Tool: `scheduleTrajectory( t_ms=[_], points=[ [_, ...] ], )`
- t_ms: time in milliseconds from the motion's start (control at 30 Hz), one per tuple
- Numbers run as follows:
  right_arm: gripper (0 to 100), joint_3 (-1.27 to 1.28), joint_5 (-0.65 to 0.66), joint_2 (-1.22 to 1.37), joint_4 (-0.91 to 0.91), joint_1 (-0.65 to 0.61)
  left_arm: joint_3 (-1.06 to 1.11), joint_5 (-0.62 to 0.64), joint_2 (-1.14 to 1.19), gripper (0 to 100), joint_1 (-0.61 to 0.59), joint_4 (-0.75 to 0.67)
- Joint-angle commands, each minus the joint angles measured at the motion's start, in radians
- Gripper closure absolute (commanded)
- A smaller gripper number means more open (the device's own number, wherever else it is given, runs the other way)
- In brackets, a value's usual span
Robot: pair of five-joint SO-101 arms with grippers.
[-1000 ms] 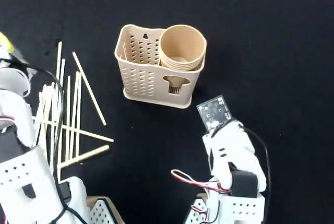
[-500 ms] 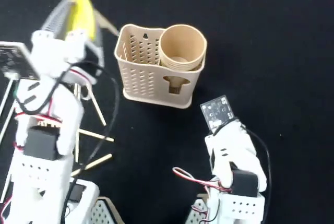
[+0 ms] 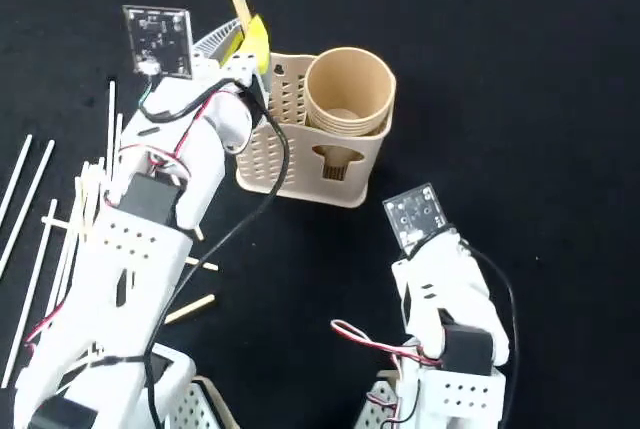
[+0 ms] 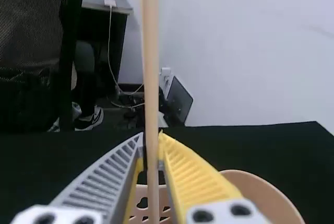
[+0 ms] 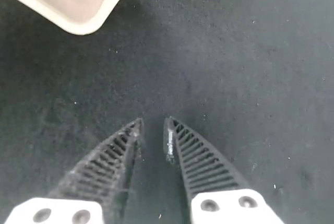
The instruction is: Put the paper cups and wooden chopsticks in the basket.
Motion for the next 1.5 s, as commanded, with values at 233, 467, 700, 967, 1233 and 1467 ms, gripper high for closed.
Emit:
scheduleTrajectory(
  t_ms=[233, 467, 700, 967, 1233, 1467],
  points=[
    [91.7, -0.004, 0.002, -0.073, -0.011, 0.015, 0.024, 0.014, 0.0, 84, 0.013, 0.064],
    [91.7, -0.004, 0.002, -0.073, -0.011, 0.015, -0.004, 0.011, -0.002, 84, 0.013, 0.153],
    [91.7, -0.002, 0.002, -0.073, -0.011, 0.015, -0.097, 0.008, -0.115, 84, -0.087, 0.359],
    [91.7, -0.002, 0.002, -0.073, -0.011, 0.012, -0.472, -0.138, -0.069, 84, -0.43, 0.908],
    [91.7, -0.002, 0.002, -0.073, -0.011, 0.012, -0.53, -0.334, 0.376, 84, -0.671, 1.123],
    [91.7, 0.019, 0.002, -0.073, -0.031, 0.012, -0.53, -0.339, 0.667, 84, -0.862, 1.143]
  ],
)
